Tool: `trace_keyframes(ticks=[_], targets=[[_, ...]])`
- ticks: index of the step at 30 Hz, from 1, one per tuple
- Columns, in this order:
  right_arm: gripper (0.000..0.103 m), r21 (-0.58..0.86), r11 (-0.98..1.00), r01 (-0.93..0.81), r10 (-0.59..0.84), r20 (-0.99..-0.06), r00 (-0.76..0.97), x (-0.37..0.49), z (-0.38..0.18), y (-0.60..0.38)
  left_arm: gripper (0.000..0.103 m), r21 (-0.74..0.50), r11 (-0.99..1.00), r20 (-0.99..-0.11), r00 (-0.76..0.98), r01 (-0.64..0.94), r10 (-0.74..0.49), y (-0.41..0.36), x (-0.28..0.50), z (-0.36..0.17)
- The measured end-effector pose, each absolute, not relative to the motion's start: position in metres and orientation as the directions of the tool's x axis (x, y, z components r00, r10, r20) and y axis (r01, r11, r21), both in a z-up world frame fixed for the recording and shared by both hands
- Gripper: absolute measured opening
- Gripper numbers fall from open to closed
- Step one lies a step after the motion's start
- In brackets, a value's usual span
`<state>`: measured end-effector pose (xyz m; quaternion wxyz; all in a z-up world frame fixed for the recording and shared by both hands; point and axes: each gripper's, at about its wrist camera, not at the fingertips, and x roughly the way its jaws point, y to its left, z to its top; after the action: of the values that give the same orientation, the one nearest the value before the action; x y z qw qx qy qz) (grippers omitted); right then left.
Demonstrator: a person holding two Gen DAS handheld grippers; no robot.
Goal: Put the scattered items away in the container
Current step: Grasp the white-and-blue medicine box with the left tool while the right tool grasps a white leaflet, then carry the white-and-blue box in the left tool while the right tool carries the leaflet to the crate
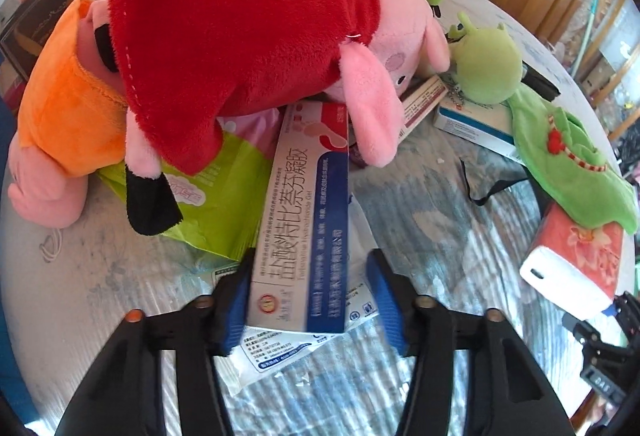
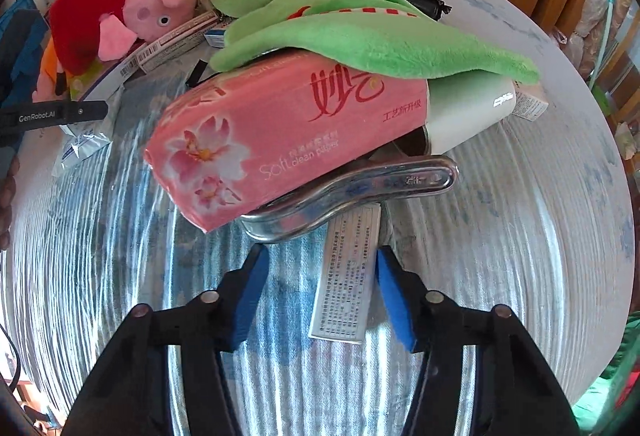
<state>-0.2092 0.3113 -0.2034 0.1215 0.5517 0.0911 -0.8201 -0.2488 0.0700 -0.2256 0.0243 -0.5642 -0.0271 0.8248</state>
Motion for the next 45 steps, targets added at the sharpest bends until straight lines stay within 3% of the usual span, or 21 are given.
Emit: trace_keyframes(ticks=[1, 2, 9, 24, 45], targets=[[0.035, -0.022, -0.954, 0.298, -0.090, -0.930, -0.357, -0.210, -0.205, 0.312, 0.040, -0.069, -0.998, -0.930, -0.360, -0.016, 0.070, 0.072, -0.249, -0.225], [0.033, -0.022, -0.956, 0.292, -0.085, -0.933, -0.350, -0.210, -0.207, 0.314, 0.040, -0.064, -0.998, -0.931, -0.360, -0.018, 0.067, 0.074, -0.249, -0.225], [0.026, 0.006, -0.961, 0.275, -0.103, -0.935, -0.340, -0.202, -0.203, 0.326, 0.040, -0.079, -0.997, -0.928, -0.366, -0.004, 0.075, 0.076, -0.243, -0.221], [0.026, 0.014, -0.955, 0.296, -0.119, -0.934, -0.338, -0.171, -0.170, 0.333, 0.039, -0.112, -0.993, -0.917, -0.382, -0.028, 0.114, 0.085, -0.198, -0.196], [0.026, 0.001, -0.909, 0.418, -0.203, -0.876, -0.438, -0.152, -0.065, 0.297, 0.039, -0.152, -0.988, -0.847, -0.512, -0.024, 0.142, 0.063, -0.120, -0.087]])
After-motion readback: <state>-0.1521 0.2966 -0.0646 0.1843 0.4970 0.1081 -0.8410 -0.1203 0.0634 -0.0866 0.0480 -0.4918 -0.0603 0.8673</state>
